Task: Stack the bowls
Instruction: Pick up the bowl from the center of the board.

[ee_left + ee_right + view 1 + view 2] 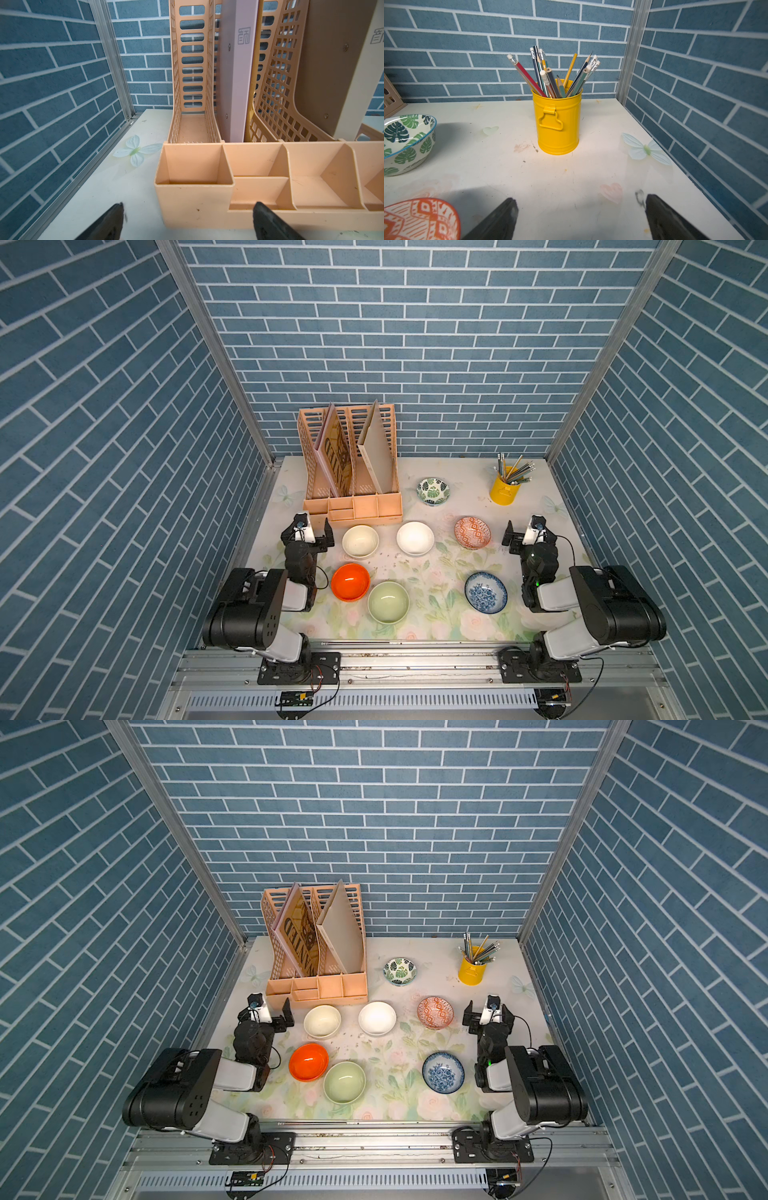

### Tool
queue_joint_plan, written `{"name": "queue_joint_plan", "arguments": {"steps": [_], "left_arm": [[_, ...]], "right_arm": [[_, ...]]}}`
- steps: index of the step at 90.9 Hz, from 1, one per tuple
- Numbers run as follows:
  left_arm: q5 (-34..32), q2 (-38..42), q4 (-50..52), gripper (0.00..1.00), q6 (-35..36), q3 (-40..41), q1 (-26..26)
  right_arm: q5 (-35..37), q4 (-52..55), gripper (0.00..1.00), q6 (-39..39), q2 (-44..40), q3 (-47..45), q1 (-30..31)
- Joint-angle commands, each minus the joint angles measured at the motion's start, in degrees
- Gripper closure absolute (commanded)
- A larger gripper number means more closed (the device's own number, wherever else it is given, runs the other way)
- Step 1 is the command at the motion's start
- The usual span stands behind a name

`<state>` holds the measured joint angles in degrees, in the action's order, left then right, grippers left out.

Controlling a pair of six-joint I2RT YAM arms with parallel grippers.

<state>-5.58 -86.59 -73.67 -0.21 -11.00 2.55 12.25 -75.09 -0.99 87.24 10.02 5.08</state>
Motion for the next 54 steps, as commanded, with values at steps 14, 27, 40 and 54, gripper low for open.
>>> {"name": "queue_joint_plan", "arguments": {"steps": [14, 27, 40, 54], "left_arm": [[0.8, 0.1, -1.6, 0.00, -0.1, -0.2, -0.8], [-9.0, 16.7, 6.3, 0.00, -4.1, 3.0, -0.4], [-9.8, 39.9, 20.2, 0.00, -15.7, 5.2, -0.5], [-11.4, 58.1, 31.6, 0.00, -32.1, 7.6, -0.5]], "right_arm": [[0.5, -1.7, 0.00, 1.6, 0.6, 1.1, -0.2], [4.1, -2.5, 0.00, 0.0, 0.3, 0.4, -0.2], [2.7, -8.0, 0.00, 0.9, -1.6, -3.5, -0.2], [11.4, -0.3, 0.00, -1.0, -16.9, -6.0, 1.2]]}}
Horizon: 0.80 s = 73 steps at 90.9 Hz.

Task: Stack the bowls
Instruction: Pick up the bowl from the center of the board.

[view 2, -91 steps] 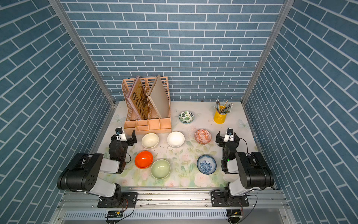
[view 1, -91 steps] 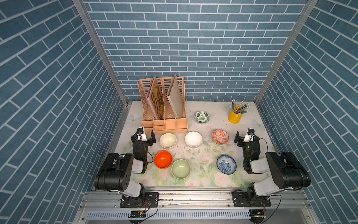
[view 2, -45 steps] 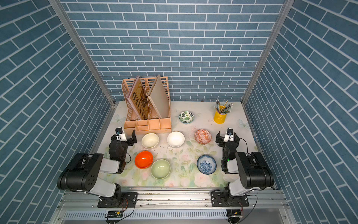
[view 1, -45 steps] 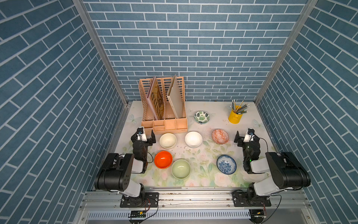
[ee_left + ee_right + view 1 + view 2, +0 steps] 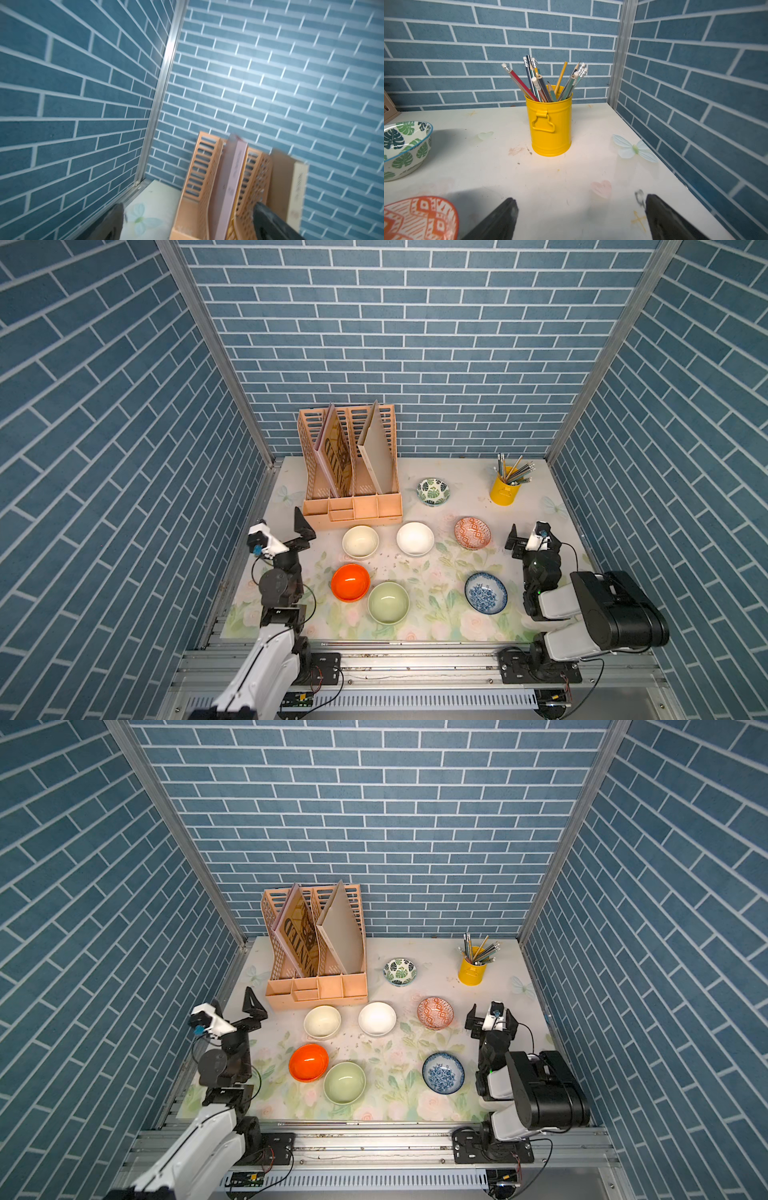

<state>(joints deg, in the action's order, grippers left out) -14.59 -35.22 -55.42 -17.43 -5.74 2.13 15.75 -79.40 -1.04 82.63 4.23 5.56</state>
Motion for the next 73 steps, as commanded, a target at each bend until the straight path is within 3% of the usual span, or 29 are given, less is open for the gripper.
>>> {"name": "queue_joint_plan", "arguments": {"steps": [1, 8, 20, 25, 34, 45, 54, 62, 73], "left_arm": [[-2.4, 7.4, 14.2, 0.00, -16.2, 2.4, -0.1], [1.2, 9.0, 15.5, 0.00, -18.6, 1.6, 0.0], [9.9, 5.0, 20.5, 0.00, -21.3, -4.3, -0.1], [16.0, 1.6, 26.7, 0.00, -22.1, -9.4, -0.1], [24.7, -7.6, 44.4, 0.01, -20.9, -24.6, -0.1], [34.6, -17.4, 63.1, 0.06, -14.2, -39.6, -0.1], [40.0, -20.8, 74.8, 0.10, -8.3, -46.3, -0.1], [35.0, -18.4, 79.9, 0.12, -4.1, -46.2, 0.0], [30.3, -10.2, 75.4, 0.12, -4.1, -38.3, 0.1]], "right_arm": [[8.8, 6.4, 0.00, -2.4, -14.1, 0.4, 0.7], [14.5, 28.0, 0.00, -17.7, -27.9, 5.9, -0.4], [16.8, 44.6, 0.00, -21.6, -41.6, 9.7, -1.4], [13.0, 48.0, 0.00, -21.8, -46.0, 10.4, -1.5], [-0.7, 53.7, 0.04, -22.1, -50.8, 14.1, -1.4], [-10.1, 69.6, 0.13, -23.6, -44.8, 26.1, -1.4], [-15.5, 83.0, 0.19, -23.5, -36.3, 36.9, -1.4], [-22.0, 90.2, 0.22, -22.8, -30.1, 43.2, -1.3], [-25.9, 96.5, 0.24, -21.8, -23.3, 48.4, -1.1]]}}
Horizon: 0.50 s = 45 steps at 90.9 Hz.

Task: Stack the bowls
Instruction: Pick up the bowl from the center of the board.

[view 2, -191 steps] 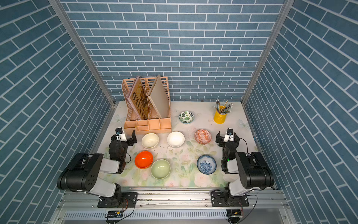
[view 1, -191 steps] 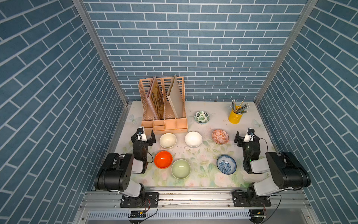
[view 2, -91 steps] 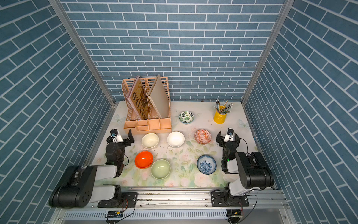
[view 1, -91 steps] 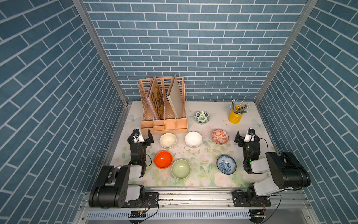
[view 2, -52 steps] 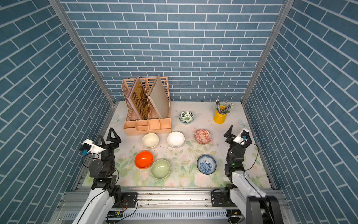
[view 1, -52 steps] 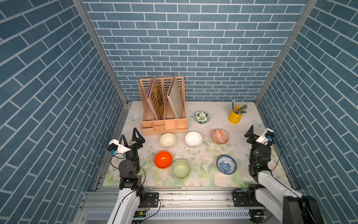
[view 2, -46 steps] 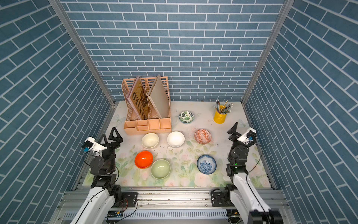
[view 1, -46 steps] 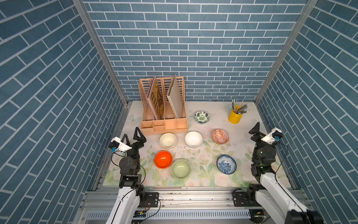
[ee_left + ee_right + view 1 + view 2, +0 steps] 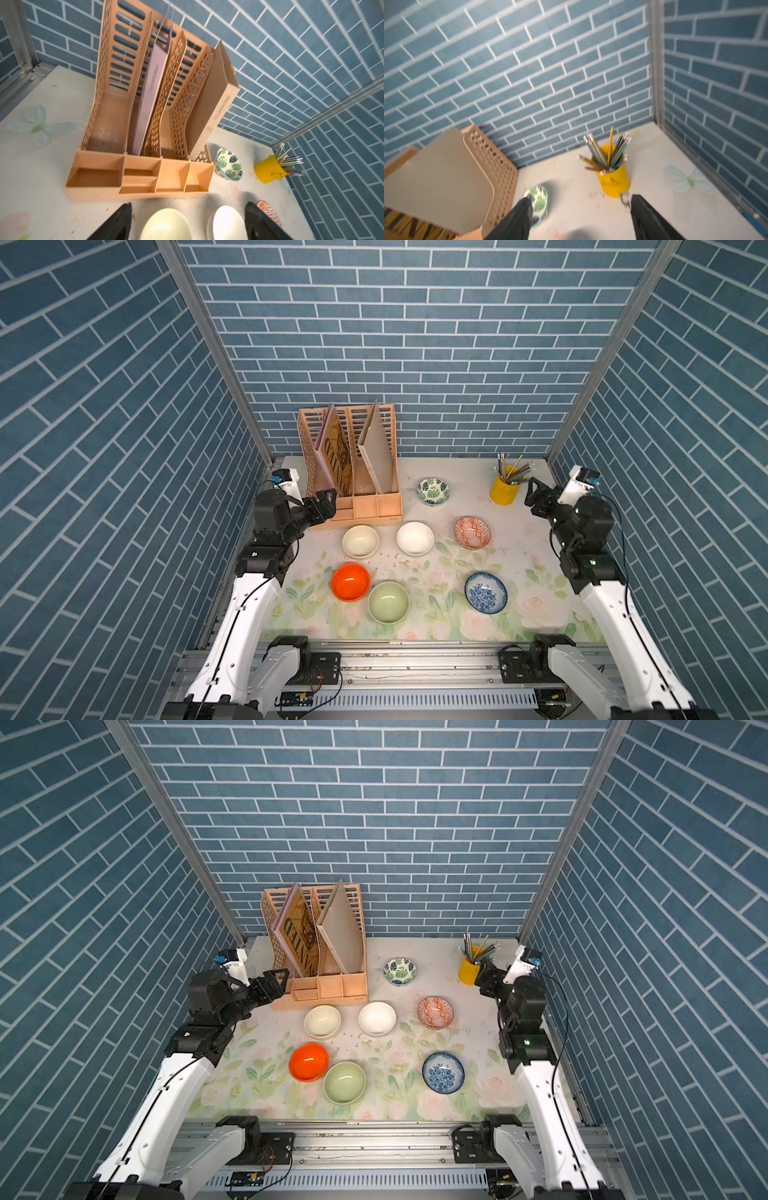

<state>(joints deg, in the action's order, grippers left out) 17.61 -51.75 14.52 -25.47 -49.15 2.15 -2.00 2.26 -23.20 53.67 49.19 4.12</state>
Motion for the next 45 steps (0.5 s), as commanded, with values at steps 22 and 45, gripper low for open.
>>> {"name": "queue_joint_plan", "arguments": {"steps": [22, 45], "left_arm": [[-5.5, 12.4, 5.6, 0.12, 4.5, 8.5, 0.0], [-6.0, 13.1, 6.0, 0.12, 4.1, 9.0, 0.0]], "right_arm": [[-6.3, 22.1, 0.26, 0.4, 13.4, 8.8, 1.1], [-3.3, 27.0, 0.28, 0.2, 22.1, 11.9, 3.1]]}}
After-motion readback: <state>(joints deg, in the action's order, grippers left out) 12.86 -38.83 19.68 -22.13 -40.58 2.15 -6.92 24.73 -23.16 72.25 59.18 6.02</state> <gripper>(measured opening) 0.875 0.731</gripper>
